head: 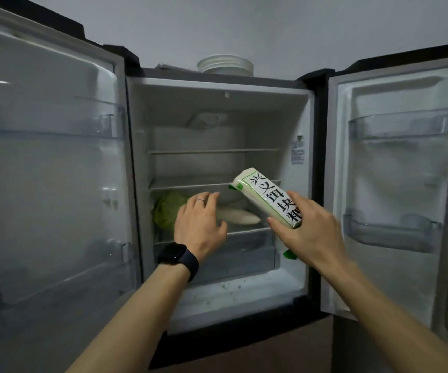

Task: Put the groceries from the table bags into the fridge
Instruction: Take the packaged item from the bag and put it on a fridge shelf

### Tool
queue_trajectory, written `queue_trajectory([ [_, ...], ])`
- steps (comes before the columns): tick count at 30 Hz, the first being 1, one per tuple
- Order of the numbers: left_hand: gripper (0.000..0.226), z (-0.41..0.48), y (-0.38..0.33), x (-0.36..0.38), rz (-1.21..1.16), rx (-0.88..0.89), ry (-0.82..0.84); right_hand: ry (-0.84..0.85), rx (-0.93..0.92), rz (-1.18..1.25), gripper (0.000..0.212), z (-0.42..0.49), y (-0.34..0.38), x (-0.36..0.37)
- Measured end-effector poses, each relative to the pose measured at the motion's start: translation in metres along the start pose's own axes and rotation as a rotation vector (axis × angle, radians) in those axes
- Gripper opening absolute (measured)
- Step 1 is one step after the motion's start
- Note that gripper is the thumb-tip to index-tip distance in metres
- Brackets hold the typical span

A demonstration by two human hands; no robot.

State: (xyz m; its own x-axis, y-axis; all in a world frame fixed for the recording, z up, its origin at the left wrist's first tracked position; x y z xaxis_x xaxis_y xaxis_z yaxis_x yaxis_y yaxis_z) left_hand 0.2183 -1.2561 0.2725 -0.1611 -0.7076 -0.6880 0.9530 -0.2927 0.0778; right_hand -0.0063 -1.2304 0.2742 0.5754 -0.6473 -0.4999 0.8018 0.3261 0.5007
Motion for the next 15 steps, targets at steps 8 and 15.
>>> queue_trajectory([
  [8, 0.064, 0.123, 0.045, 0.055, 0.072, -0.015, -0.017, -0.091, 0.040, -0.011, 0.067, 0.128, -0.010, 0.043],
  [15, 0.059, 0.203, 0.071, 0.057, 0.161, -0.003, -0.107, -0.086, 0.030, -0.089, 0.059, 0.224, -0.008, 0.074],
])
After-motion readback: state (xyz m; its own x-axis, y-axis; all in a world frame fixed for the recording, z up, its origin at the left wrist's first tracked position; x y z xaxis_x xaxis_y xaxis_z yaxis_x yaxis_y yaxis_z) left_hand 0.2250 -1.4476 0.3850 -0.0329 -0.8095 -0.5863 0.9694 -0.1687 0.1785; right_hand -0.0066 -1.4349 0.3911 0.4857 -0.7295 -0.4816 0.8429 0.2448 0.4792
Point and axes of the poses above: each hand's wrist, its own z-axis towards the middle knuckle, its own x-axis out of the palm, y = z × x, the point moved 10 cm from there along z, towards the middle knuckle, and after that the axes turned 13 degrees about x, right-handed, at the moved point
